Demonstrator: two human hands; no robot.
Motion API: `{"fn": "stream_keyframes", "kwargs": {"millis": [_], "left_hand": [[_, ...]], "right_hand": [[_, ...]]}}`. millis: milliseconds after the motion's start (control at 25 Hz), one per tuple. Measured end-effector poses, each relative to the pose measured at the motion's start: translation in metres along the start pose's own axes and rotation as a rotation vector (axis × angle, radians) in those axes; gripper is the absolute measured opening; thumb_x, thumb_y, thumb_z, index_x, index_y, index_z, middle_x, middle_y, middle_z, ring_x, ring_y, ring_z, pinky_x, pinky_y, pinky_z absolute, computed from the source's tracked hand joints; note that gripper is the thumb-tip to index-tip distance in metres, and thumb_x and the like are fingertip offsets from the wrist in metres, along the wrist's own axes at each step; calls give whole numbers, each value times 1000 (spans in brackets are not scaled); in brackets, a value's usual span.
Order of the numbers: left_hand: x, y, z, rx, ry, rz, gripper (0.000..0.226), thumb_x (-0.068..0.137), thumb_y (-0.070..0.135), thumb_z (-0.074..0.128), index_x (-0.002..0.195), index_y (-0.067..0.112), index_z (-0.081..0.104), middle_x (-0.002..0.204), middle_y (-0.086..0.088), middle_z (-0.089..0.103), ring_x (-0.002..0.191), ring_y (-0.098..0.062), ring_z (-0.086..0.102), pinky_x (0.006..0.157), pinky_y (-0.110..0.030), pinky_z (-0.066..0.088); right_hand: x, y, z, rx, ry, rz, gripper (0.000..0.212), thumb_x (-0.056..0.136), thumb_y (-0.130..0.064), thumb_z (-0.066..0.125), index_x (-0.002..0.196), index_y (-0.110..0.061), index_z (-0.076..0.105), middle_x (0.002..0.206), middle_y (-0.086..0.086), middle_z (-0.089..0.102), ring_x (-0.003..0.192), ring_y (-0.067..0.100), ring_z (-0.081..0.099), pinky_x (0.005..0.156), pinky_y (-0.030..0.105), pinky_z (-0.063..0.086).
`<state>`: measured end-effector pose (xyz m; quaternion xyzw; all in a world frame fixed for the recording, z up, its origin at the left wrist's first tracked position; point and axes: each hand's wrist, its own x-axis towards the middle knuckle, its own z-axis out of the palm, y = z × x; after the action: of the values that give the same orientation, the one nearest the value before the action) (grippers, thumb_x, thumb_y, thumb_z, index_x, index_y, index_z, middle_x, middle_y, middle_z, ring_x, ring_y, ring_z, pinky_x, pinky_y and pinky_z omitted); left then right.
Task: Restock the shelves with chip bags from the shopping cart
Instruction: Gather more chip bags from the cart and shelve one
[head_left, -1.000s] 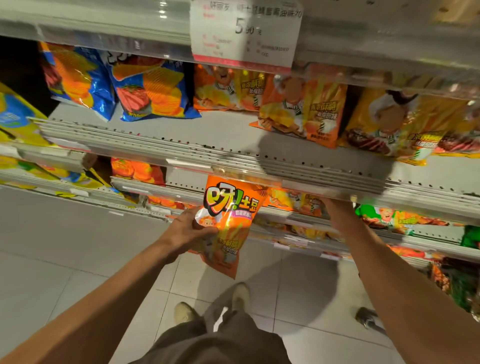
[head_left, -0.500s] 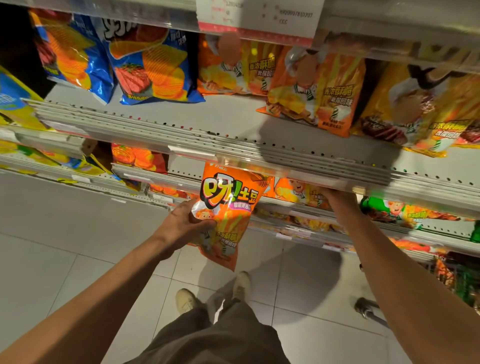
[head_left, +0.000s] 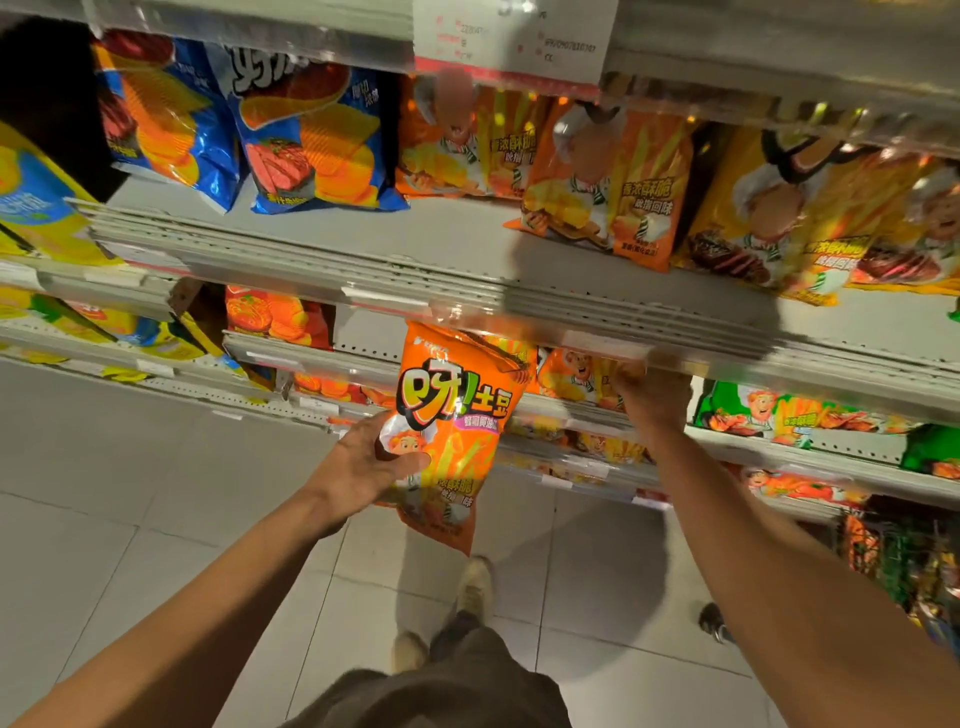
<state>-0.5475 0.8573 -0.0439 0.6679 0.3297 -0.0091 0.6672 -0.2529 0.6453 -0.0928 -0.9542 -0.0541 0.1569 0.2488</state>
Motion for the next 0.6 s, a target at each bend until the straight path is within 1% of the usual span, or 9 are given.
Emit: {"fn": "stream_keyframes", "kwargs": {"millis": [80, 160, 200, 280, 360, 440, 520, 560, 600], "left_hand": [[-8, -1, -2, -61, 1, 4, 39, 85, 8, 78, 114, 32, 70, 113, 4, 77, 106, -15, 72, 83, -29, 61], [-17, -1, -3, -72, -21, 0, 42, 85, 6, 78, 121, 26, 68, 119, -2, 74, 109, -19, 71, 92, -40, 59], [-22, -2, -3, -62, -27, 8, 44, 85, 6, 79, 123, 25, 68, 122, -3, 72, 111, -20, 71, 95, -40, 58], [-36, -5, -2, -57, -31, 58, 43, 86, 4, 78, 119, 31, 71, 116, 3, 74, 109, -15, 70, 88, -27, 59], [-48, -8, 1, -63, -40, 107, 43, 86, 1, 77, 107, 38, 76, 104, 14, 76, 100, -5, 71, 77, -17, 56], [-58, -10, 5, -69, -29, 129, 44, 86, 3, 78, 106, 42, 75, 108, 13, 74, 101, -4, 70, 81, -20, 57], [-67, -4, 7, -78, -28, 149, 44, 86, 8, 79, 118, 37, 70, 120, 3, 70, 110, -13, 68, 93, -31, 57], [-69, 2, 7, -77, -30, 167, 43, 86, 10, 79, 119, 35, 69, 119, 1, 71, 109, -13, 69, 92, -31, 57], [-71, 10, 6, -65, -24, 196, 39, 86, 11, 80, 114, 37, 71, 113, 3, 74, 104, -10, 70, 86, -26, 56]], "right_hand": [[-25, -1, -5, -22, 48, -82, 47, 94, -29, 65, 131, -2, 54, 128, 27, 56, 117, 42, 53, 94, 44, 46], [-48, -1, -8, -1, 26, -215, 42, 94, -19, 64, 133, -5, 56, 128, 24, 59, 117, 40, 55, 95, 44, 49], [-61, -2, -9, 1, 13, -280, 38, 94, -18, 63, 130, -6, 58, 128, 21, 61, 117, 38, 56, 96, 43, 49], [-90, -7, -12, 15, 13, -396, 33, 96, -17, 61, 129, -10, 61, 130, 14, 62, 120, 33, 57, 98, 40, 48], [-109, -17, -18, 37, 35, -481, 34, 97, -16, 60, 131, -16, 62, 131, 8, 61, 121, 28, 58, 98, 38, 48], [-123, -28, -26, 24, 49, -561, 35, 98, -17, 60, 133, -20, 61, 133, 4, 61, 124, 24, 55, 99, 38, 47], [-133, -42, -37, 1, 53, -600, 36, 98, -18, 60, 134, -21, 60, 135, 4, 59, 128, 24, 51, 101, 37, 44], [-136, -49, -44, 5, 61, -624, 36, 97, -16, 61, 133, -21, 60, 134, 4, 59, 127, 24, 51, 100, 36, 44], [-138, -55, -49, 15, 76, -658, 36, 96, -13, 61, 131, -19, 61, 131, 5, 60, 125, 25, 52, 99, 36, 44]]}}
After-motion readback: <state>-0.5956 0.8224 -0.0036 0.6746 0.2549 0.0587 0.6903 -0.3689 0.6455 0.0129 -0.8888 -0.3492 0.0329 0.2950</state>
